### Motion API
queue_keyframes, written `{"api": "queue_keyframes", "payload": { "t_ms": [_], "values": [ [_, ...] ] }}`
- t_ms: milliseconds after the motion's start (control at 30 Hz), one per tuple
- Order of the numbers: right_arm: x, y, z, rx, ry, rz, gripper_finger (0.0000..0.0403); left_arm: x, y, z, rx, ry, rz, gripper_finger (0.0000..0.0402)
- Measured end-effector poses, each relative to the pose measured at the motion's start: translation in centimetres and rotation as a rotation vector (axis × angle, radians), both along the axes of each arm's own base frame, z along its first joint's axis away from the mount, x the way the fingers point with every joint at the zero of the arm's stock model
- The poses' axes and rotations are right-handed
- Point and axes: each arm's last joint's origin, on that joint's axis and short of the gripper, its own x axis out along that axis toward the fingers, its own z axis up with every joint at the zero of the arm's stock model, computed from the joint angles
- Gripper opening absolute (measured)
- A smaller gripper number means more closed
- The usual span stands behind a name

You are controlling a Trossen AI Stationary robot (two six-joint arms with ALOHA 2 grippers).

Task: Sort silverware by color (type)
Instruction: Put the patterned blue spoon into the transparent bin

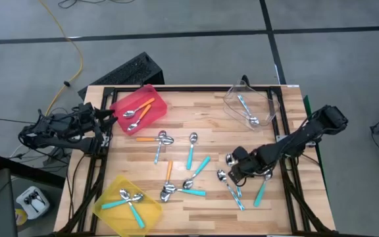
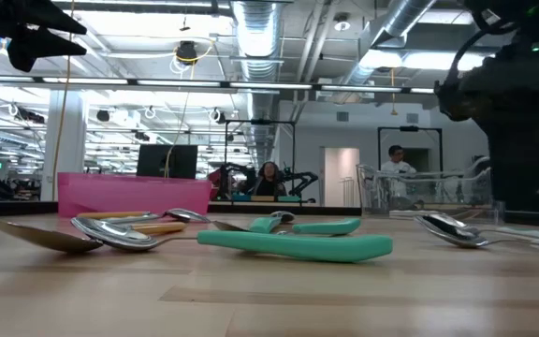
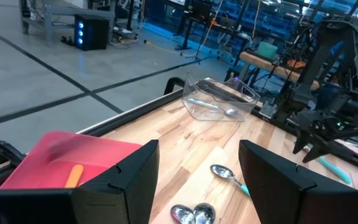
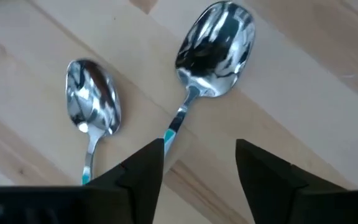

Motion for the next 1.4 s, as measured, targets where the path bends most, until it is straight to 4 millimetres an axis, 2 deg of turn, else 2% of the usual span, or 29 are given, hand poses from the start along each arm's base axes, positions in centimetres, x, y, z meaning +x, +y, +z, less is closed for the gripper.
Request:
{"api": "queue_keyframes", "payload": {
  "t_ms": [367, 567, 700, 900, 1000, 1233, 1400],
  "values": [
    [1.7, 0.9, -3.0, -0.009, 0.012, -0.022, 0.0221, 0.0, 0.0, 0.0, 0.000, 0.001, 0.001, 0.0205],
    [1.9, 1.0, -3.5, -0.009, 0.036, -0.037, 0.0216, 0.0, 0.0, 0.0, 0.000, 0.001, 0.001, 0.0205],
    [1.7, 1.2, -3.7, -0.014, 0.048, -0.035, 0.0181, 0.0, 0.0, 0.0, 0.001, 0.001, 0.002, 0.0205],
    [1.5, 1.1, -3.8, -0.025, 0.069, -0.032, 0.0077, 0.0, 0.1, -0.1, -0.005, 0.002, 0.027, 0.0205],
    [1.4, 1.1, -3.8, -0.028, 0.070, -0.027, 0.0038, 0.0, 0.1, -0.1, -0.006, 0.002, 0.029, 0.0205],
    [1.5, 1.1, -3.8, -0.057, 0.059, -0.016, 0.0037, -0.1, 0.1, -0.1, -0.007, 0.001, 0.029, 0.0205],
    [2.3, 1.2, -3.0, -0.097, 0.009, 0.023, 0.0037, -0.1, 0.1, -0.1, -0.007, 0.001, 0.030, 0.0205]
  ]
}}
